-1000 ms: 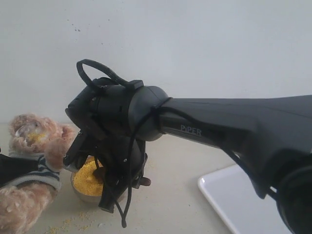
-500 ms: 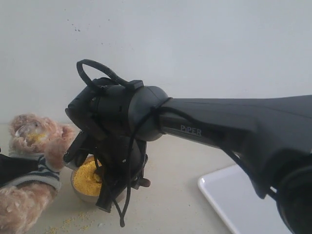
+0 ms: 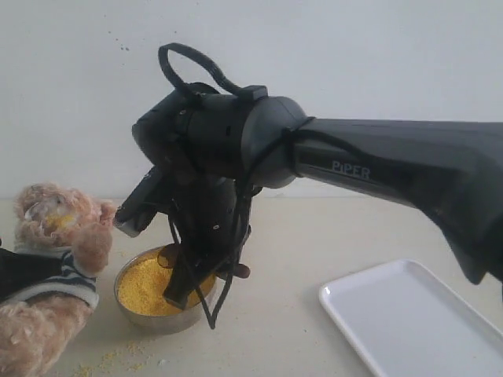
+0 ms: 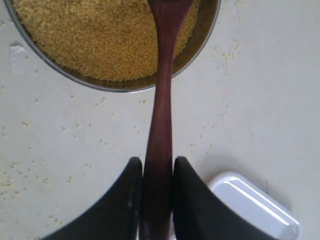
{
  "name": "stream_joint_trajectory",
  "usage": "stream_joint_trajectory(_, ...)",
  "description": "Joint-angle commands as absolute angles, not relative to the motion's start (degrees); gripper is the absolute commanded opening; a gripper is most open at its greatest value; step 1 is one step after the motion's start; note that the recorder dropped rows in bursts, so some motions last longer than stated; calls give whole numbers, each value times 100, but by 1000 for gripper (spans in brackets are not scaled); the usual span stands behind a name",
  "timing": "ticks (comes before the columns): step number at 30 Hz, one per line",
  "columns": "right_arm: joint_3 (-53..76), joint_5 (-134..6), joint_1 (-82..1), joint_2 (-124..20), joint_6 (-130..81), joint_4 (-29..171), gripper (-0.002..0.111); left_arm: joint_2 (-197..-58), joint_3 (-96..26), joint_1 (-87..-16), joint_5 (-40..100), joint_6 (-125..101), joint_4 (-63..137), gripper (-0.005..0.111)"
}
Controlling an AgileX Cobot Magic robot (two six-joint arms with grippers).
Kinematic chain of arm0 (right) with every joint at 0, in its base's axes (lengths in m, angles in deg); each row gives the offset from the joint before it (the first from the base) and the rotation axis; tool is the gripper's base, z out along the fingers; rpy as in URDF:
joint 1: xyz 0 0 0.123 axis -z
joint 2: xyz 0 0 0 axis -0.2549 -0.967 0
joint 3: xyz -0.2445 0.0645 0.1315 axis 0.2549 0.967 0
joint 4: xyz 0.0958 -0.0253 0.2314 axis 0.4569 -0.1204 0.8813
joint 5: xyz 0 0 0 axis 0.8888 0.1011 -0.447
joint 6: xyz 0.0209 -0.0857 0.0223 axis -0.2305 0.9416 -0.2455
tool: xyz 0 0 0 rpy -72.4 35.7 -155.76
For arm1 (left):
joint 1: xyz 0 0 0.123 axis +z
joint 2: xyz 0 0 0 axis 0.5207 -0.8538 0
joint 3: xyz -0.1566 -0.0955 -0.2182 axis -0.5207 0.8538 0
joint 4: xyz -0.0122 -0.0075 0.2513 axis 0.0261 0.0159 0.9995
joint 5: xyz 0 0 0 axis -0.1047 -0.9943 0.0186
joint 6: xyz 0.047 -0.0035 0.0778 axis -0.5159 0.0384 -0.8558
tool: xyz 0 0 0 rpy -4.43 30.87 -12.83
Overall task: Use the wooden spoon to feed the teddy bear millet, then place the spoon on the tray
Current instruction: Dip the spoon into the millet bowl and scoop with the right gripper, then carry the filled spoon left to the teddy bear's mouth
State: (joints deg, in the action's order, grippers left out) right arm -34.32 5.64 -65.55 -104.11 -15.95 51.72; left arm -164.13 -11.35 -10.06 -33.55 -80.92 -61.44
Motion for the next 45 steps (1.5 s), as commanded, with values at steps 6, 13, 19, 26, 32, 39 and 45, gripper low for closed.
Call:
stream_joint_trajectory(6, -3482, 575, -5971, -10136, -1272, 6745, 0, -16422, -1186, -993, -3428, -8807, -6255, 4)
stream_joint_trajectory(13, -3482, 575, -5850, -10061, -1359, 6873, 0, -16422, -1186, -993, -3440, -8764, -6255, 4)
stream_joint_trajectory(19, -3482, 575, -5850, -9957, -1444, 7108, 0, -16422, -1186, -993, -3719, -8280, -5751, 4)
stream_joint_trajectory(26, -3482, 575, -5720, -9751, -1454, 7274, 0, -16410, -1186, -993, -4022, -7778, -4957, 4)
stream_joint_trajectory(32, -3217, 575, -5696, -9499, -1321, 7348, 0, -15972, -1080, -870, -4013, -7598, -4822, 4)
stream_joint_trajectory(39, -2799, 575, -5582, -9411, -1231, 7307, 0, -15134, -630, -584, -3592, -6490, -4243, 4)
stream_joint_trajectory(45, -2750, 575, -5582, -9411, -1205, 7550, 0, -15108, -606, -596, -3578, -6204, -3928, 4)
